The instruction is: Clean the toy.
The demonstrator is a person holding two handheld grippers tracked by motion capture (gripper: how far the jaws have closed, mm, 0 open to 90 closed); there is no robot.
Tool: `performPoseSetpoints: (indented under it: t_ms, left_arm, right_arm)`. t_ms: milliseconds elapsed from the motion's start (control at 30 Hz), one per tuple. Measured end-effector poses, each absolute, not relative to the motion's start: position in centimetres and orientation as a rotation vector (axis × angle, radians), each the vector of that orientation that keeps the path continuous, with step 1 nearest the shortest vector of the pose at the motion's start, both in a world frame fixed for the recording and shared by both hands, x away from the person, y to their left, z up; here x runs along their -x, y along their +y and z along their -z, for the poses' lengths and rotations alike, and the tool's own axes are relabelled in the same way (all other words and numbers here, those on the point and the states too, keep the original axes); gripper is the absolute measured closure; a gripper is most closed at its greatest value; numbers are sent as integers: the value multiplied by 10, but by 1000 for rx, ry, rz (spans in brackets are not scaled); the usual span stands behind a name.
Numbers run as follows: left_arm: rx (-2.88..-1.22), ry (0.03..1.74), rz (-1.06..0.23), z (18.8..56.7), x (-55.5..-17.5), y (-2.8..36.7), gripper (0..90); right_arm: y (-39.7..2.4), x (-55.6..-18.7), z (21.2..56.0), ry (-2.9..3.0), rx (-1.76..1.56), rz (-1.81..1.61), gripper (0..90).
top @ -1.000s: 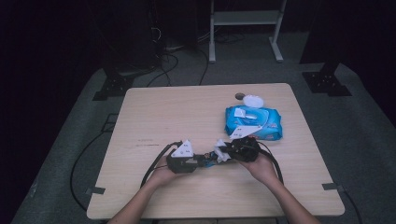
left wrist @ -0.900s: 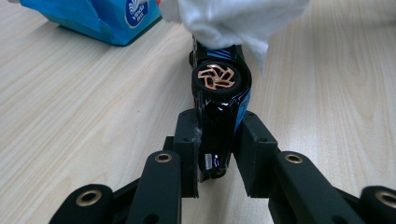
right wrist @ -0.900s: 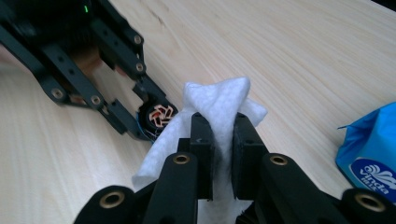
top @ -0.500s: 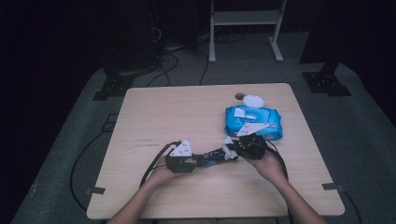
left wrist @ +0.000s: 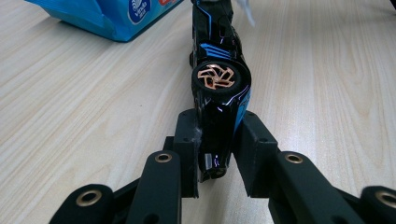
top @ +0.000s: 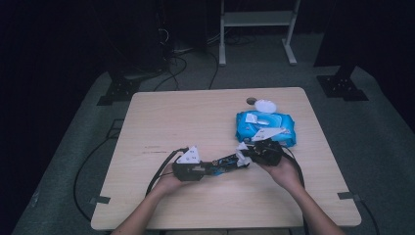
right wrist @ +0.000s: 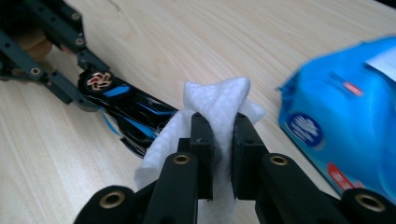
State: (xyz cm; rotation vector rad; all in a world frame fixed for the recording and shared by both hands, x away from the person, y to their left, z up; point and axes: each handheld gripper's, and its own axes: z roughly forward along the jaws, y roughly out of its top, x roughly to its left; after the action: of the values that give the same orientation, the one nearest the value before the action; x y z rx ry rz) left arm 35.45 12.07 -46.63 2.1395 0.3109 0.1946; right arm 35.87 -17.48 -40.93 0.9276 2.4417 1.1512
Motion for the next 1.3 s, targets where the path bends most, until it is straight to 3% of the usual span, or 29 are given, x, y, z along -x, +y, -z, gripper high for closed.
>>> performPoseSetpoints:
  t_ms: [300, 633, 900, 1100, 1300]
  left_arm:
    - [-2139, 318, -199, 466, -356, 124, 712]
    - [-2132, 317, -197, 467, -357, 125, 712]
    - [-2140, 308, -208, 466, -358, 126, 712]
    - [-2133, 317, -198, 467, -360, 127, 712]
    - [-2141, 321, -221, 466, -358, 126, 705]
  right_arm:
    - [-158, -359, 409, 2468, -870, -1183, 809]
    - [-179, -364, 413, 2441, -971, -1203, 809]
    - [-147, -361, 410, 2489, -838, -1223, 808]
    - [-175, -368, 414, 2461, -966, -1248, 808]
    - [-174, -361, 418, 2454, -936, -1261, 808]
